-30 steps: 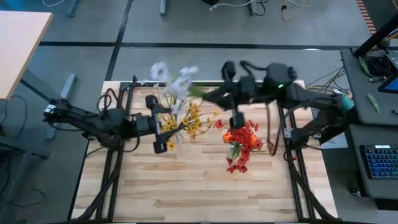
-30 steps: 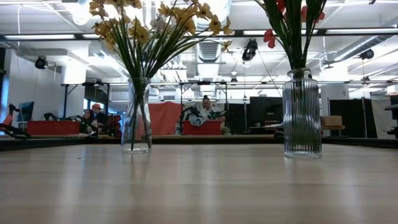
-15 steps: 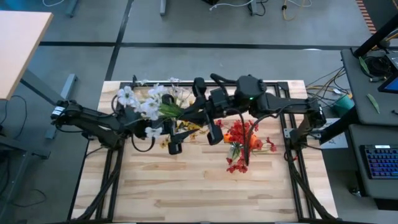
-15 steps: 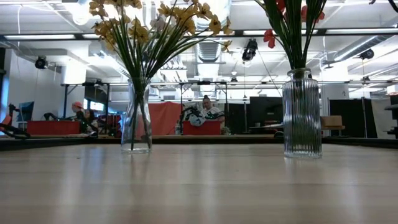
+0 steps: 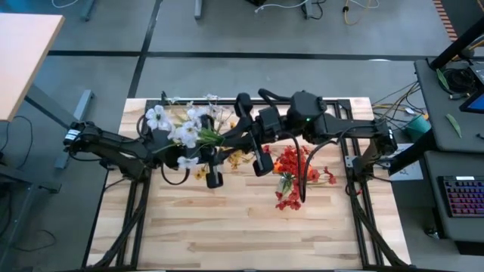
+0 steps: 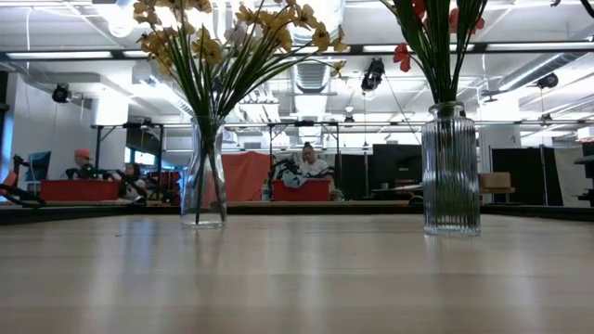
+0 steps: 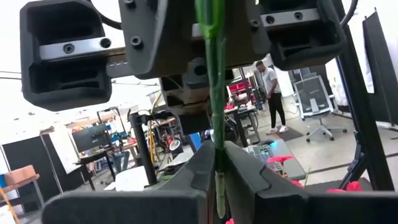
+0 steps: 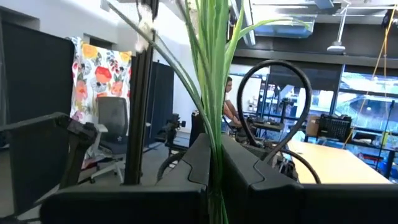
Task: Sort flowers into vase by color
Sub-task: Put the white flower into the left transparent vase
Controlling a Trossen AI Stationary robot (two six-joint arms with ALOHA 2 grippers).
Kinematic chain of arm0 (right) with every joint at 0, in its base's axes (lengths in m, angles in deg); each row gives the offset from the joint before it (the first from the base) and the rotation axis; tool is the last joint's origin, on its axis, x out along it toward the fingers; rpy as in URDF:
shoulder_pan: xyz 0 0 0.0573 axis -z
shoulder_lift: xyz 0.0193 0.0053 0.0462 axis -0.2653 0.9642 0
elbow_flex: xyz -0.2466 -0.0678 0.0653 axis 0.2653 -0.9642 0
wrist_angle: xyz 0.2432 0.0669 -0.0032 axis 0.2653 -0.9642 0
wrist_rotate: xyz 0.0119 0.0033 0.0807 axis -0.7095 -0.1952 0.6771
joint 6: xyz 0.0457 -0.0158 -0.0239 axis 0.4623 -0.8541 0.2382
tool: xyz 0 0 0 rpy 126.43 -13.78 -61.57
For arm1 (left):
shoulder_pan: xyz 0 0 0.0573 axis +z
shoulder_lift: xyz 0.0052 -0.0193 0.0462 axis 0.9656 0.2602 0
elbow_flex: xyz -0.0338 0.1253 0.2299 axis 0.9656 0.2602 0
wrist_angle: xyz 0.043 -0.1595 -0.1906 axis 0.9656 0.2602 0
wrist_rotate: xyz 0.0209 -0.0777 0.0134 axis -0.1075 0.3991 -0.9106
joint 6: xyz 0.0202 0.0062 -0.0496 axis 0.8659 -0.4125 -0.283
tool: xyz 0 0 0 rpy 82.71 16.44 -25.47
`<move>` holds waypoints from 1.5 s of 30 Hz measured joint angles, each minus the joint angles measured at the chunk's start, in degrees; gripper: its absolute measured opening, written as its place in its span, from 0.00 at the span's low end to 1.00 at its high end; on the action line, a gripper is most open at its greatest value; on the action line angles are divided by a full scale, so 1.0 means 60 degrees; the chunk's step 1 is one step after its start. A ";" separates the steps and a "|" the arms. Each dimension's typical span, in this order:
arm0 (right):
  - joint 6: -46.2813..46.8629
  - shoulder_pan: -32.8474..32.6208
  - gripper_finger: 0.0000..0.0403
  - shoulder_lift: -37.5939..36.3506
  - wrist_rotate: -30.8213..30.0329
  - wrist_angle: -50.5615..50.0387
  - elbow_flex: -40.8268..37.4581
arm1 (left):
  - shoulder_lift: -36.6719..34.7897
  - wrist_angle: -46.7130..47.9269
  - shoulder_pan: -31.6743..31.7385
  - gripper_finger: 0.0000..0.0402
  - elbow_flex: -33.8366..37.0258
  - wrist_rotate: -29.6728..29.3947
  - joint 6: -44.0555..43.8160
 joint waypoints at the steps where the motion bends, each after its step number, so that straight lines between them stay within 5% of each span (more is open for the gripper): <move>1: -0.0012 0.0000 0.03 0.0014 0.0003 0.0000 -0.0003 | 0.0000 -0.0001 0.0000 0.03 -0.0002 0.0000 0.0001; 9: -0.0058 0.0048 0.05 -0.0306 -0.0229 -0.0768 -0.0018 | -0.0142 0.0472 -0.0004 0.01 -0.0024 -0.0667 -0.0017; 19: -0.0813 0.0040 0.38 -0.0861 -0.2461 -0.3487 0.0162 | -0.0524 0.1545 -0.0004 0.00 -0.0017 -0.2502 -0.0014; 25: -0.1234 0.0043 0.48 -0.0760 -0.3708 -0.5063 0.0647 | -0.0590 0.2040 0.0000 0.00 -0.0017 -0.3530 -0.0085; 35: -0.1799 0.0040 0.50 -0.0653 -0.3800 -0.5056 0.0674 | -0.0581 0.2126 0.0041 0.00 -0.0017 -0.3935 -0.0072; 45: -0.1898 0.0040 0.40 -0.0576 -0.3793 -0.4797 0.0674 | -0.0329 0.2165 0.0313 0.00 0.0005 -0.3940 -0.0247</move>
